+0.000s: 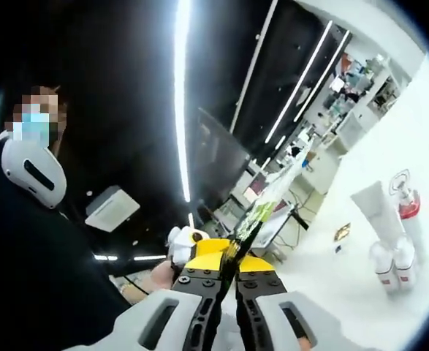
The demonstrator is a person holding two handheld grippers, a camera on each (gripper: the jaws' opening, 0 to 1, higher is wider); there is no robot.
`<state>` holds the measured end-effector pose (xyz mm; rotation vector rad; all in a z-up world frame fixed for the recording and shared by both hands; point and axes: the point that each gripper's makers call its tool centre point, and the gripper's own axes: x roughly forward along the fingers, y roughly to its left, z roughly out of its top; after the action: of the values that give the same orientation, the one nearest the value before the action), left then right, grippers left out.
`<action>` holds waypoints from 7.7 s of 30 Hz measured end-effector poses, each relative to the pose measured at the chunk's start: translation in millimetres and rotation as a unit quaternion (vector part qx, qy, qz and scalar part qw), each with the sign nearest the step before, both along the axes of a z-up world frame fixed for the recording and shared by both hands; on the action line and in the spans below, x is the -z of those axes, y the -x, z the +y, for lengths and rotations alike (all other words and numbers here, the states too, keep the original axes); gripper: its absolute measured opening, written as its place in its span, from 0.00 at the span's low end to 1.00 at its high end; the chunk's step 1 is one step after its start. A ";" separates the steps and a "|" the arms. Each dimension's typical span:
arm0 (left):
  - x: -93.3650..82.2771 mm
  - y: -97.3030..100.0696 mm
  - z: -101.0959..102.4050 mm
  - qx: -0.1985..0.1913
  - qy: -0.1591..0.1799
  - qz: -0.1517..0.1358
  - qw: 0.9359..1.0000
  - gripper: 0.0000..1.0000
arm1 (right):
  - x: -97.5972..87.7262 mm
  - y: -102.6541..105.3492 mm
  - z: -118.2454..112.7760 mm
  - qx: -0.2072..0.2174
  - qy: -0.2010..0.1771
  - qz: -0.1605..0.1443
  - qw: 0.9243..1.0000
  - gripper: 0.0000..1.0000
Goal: Arrange the skincare products in the storage area until every visible bottle or jar stands upright without overlapping.
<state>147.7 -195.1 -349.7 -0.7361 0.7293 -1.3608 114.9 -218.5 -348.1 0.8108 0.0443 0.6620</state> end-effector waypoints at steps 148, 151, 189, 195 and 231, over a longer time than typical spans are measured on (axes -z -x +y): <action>263.0 -111.0 11.5 -0.123 -0.305 0.054 0.943 0.12 | 122.2 24.7 -57.9 0.067 0.254 0.158 0.952 0.97; 264.8 -113.3 13.1 -0.118 -0.313 0.042 0.942 0.14 | 122.5 24.7 -57.9 0.067 0.254 0.158 0.952 0.97; 268.8 -99.2 -11.8 0.109 -0.410 -0.320 0.847 0.27 | 122.8 24.4 -59.9 0.071 0.248 0.161 0.953 0.97; 265.5 -97.8 -13.0 0.108 -0.409 -0.307 0.852 0.33 | 123.8 24.6 -59.6 0.069 0.248 0.163 0.952 0.98; 208.5 -63.4 56.5 0.078 -0.386 -0.257 0.883 0.81 | 129.5 28.0 -59.1 0.065 0.265 0.166 0.948 0.98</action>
<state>211.1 -138.7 -558.2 0.3198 0.8162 -1.1854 86.9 -277.6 -477.6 0.3914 0.4544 0.3542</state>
